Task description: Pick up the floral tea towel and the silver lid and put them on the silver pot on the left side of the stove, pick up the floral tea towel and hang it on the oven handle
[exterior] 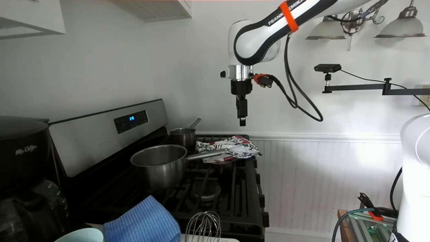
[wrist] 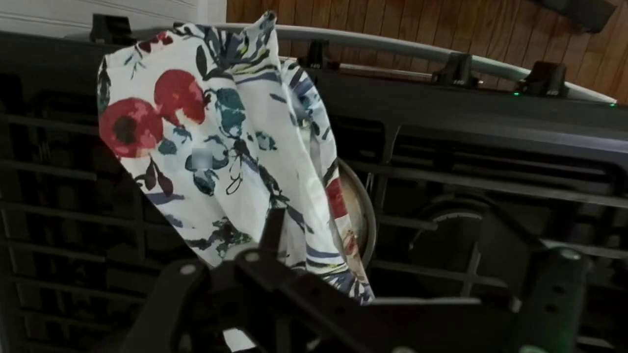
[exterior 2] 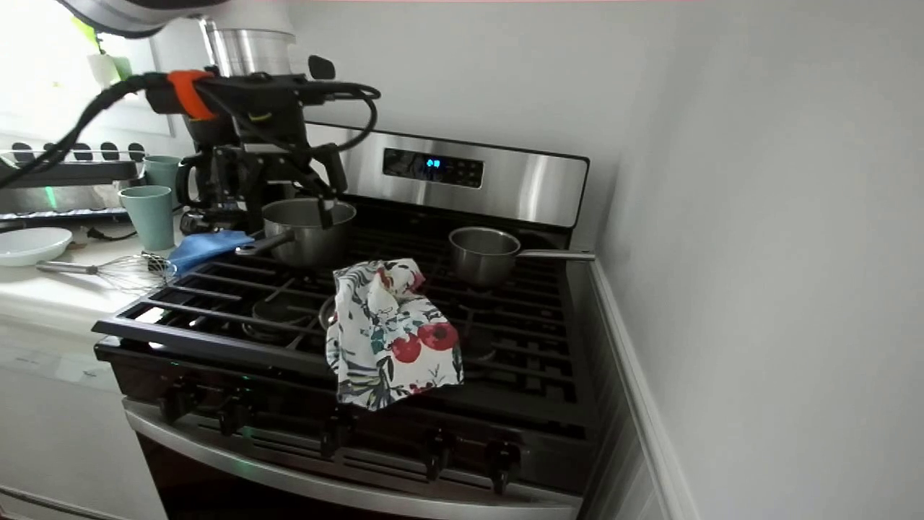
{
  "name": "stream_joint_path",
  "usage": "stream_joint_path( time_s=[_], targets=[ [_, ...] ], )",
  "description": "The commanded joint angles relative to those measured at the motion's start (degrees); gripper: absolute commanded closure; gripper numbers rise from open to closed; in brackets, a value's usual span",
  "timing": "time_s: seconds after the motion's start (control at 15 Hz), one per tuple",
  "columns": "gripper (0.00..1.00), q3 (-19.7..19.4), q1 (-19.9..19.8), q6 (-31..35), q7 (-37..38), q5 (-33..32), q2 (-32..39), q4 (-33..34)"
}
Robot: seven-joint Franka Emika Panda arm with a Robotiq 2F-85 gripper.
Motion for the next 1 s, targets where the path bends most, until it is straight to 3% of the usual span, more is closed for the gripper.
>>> stream_joint_path(
  time_s=[0.0,0.33,0.47,0.93],
  targets=[
    [0.00,1.2,-1.8,0.6,-1.7,1.6,2.5,1.7],
    [0.00,1.7,-2.4,0.6,-2.0,1.9,4.1,2.6],
    [0.00,1.3,-2.8,1.5,-1.1,2.9,8.3,4.4],
    [0.00,2.1,-6.4,10.7,-15.2,16.7,18.3,7.9]
  ],
)
